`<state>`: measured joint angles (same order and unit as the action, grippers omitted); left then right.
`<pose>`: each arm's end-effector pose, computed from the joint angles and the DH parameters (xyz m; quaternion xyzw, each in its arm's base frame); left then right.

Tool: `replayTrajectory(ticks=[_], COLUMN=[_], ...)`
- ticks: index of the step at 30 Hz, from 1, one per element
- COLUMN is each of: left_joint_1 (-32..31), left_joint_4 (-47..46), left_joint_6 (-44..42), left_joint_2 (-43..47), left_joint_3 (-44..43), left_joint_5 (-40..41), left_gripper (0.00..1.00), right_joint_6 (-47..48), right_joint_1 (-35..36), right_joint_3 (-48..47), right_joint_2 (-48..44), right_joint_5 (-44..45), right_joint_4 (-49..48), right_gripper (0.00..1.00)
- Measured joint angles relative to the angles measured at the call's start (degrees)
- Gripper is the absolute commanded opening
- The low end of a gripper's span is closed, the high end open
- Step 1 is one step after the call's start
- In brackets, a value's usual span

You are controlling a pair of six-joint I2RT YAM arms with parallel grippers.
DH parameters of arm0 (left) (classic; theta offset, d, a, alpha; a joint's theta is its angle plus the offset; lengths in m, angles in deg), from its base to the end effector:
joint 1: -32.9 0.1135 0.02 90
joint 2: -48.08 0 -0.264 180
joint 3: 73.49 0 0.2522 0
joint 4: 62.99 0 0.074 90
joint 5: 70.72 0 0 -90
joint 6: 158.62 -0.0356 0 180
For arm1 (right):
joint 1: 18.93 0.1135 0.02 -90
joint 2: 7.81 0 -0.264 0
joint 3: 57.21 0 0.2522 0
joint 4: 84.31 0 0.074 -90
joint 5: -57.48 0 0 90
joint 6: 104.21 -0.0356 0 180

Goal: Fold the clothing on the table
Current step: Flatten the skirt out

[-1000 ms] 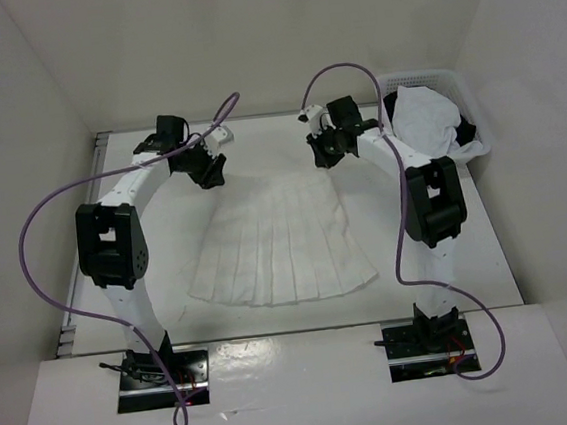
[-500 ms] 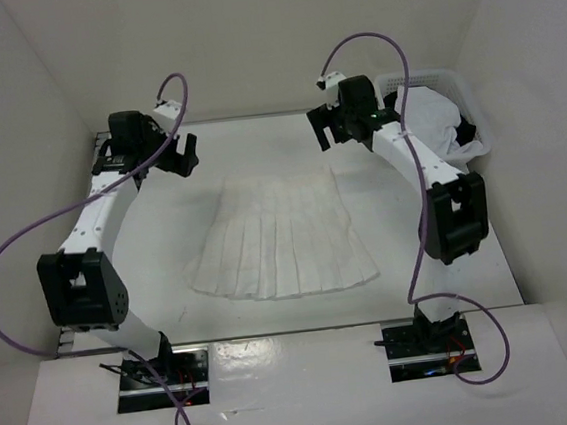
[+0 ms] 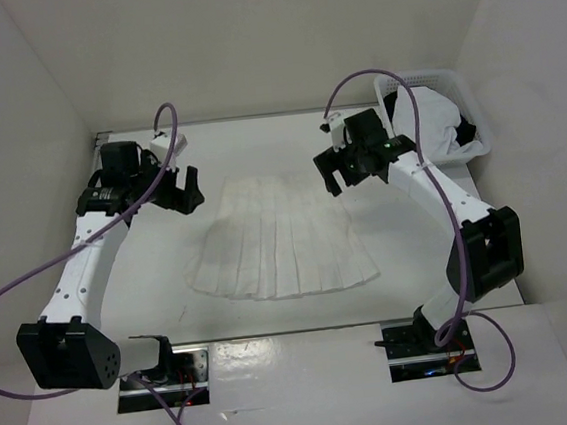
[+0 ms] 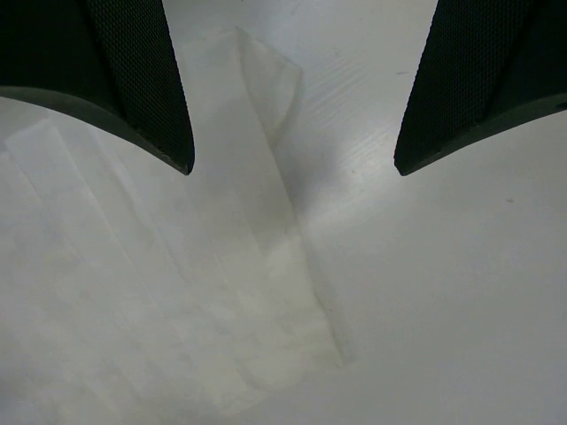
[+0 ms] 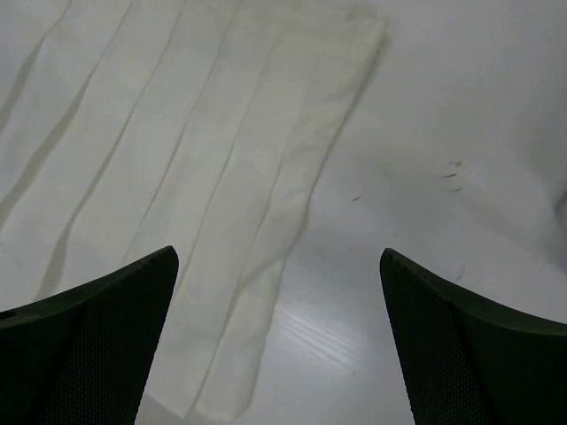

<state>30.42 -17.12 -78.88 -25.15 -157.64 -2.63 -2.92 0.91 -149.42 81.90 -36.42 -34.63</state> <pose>0.2784 -0.0254 0.3527 0.1839 0.8555 -0.1374 0.4641 0.3238 0.1194 0.3082 -0.2616 0.8930 0.0588 0.3615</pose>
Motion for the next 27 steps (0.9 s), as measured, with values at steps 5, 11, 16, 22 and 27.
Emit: replayTrajectory(ticks=[5,11,16,22,27], left_joint_1=[0.2,5.9,7.6,8.2,8.2], left_joint_4=[3.1,2.5,-0.4,-2.5,-2.2], left_joint_6=[1.0,3.7,5.9,7.8,9.0], left_joint_2=[0.9,15.6,25.9,23.2,18.2], left_joint_3=[2.3,11.0,13.5,13.5,14.4], left_joint_5=[-0.7,3.3,8.6,14.6,16.6], left_gripper=[0.99,0.99,0.99,0.99,0.99], right_joint_6=[0.6,2.1,1.9,-0.7,-4.5], right_joint_1=[1.1,9.8,18.6,21.9,21.8], right_joint_3=[7.5,8.0,1.8,-3.6,-6.5], right_joint_2=[-1.3,0.2,12.9,24.8,25.2], right_joint_5=[-5.9,-6.4,-3.1,-0.9,0.4], right_joint_4=[2.3,3.3,2.6,3.0,0.8], right_gripper=[0.99,0.99,0.99,0.99,0.99])
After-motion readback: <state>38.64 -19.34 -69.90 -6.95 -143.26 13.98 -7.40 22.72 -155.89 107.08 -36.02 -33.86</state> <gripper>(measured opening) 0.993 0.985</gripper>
